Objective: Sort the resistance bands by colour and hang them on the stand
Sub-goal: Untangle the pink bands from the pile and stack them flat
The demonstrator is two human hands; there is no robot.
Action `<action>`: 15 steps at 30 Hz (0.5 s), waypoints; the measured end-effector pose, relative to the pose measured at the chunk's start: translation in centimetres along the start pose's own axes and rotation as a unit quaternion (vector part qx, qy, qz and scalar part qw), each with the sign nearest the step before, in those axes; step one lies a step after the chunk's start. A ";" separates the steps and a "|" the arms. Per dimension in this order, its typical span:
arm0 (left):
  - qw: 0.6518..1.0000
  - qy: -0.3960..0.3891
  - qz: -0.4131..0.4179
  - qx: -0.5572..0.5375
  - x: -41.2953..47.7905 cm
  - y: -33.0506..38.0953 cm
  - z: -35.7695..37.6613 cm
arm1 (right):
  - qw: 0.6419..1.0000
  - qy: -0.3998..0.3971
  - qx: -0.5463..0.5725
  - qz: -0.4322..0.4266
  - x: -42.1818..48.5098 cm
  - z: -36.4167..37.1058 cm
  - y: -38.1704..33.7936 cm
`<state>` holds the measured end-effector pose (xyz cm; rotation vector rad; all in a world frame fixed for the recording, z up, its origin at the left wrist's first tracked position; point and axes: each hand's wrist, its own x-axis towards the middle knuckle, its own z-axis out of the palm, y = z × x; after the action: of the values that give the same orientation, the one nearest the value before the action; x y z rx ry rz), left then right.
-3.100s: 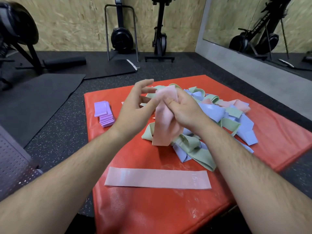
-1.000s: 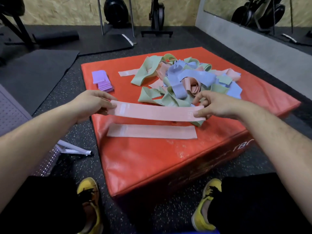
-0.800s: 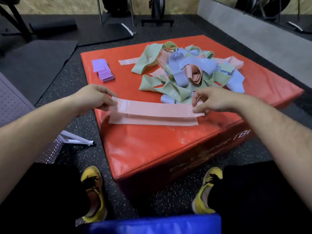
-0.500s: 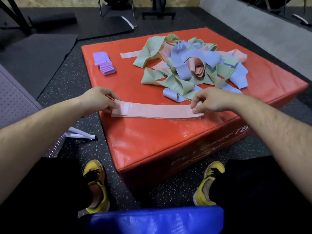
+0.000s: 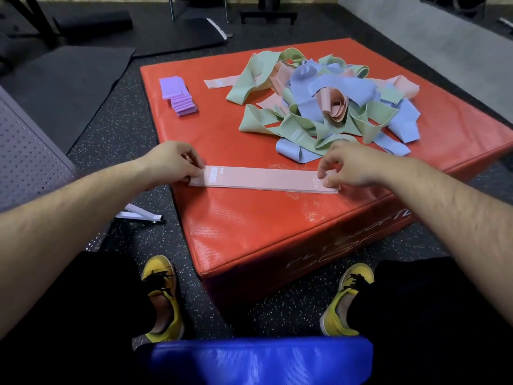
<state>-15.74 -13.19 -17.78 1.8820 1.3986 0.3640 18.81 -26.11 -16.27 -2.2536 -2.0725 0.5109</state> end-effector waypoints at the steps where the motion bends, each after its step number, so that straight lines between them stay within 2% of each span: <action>1: 1.000 0.001 0.009 0.028 -0.1 0.2 0.1 | 0.999 0.005 -0.032 -0.011 -0.1 0.0 -0.2; 5: 0.996 0.008 0.009 0.090 -0.1 0.8 0.2 | 0.996 0.008 -0.085 -0.030 -0.3 0.0 -0.8; 9: 0.993 0.029 0.025 0.115 0.6 1.7 0.5 | 0.998 0.026 -0.051 -0.030 -0.4 -1.5 -1.4; 15: 0.979 0.078 0.159 0.102 3.2 5.9 2.6 | 0.997 0.076 -0.033 0.005 0.6 -4.3 -1.5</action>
<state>-8.80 -12.03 -16.03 2.2985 1.2724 0.5513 18.58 -24.51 -11.96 -2.2606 -2.0347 0.2661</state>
